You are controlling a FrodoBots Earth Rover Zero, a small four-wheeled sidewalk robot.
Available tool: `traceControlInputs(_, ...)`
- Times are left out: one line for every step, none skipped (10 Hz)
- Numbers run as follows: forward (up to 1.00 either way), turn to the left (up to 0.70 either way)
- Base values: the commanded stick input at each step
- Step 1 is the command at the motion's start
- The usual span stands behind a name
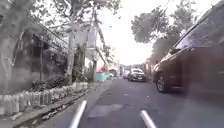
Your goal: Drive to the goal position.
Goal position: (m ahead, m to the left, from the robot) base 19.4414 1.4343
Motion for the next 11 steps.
traceControlInputs(0.85,0.0)
traceControlInputs(0.85,-0.2)
traceControlInputs(0.85,-0.34)
traceControlInputs(0.85,-0.34)
traceControlInputs(0.85,-0.23)
traceControlInputs(0.85,-0.06)
traceControlInputs(0.85,0.0)
traceControlInputs(0.85,0.0)
traceControlInputs(0.85,-0.21)
traceControlInputs(0.85,-0.34)
traceControlInputs(0.85,-0.34)
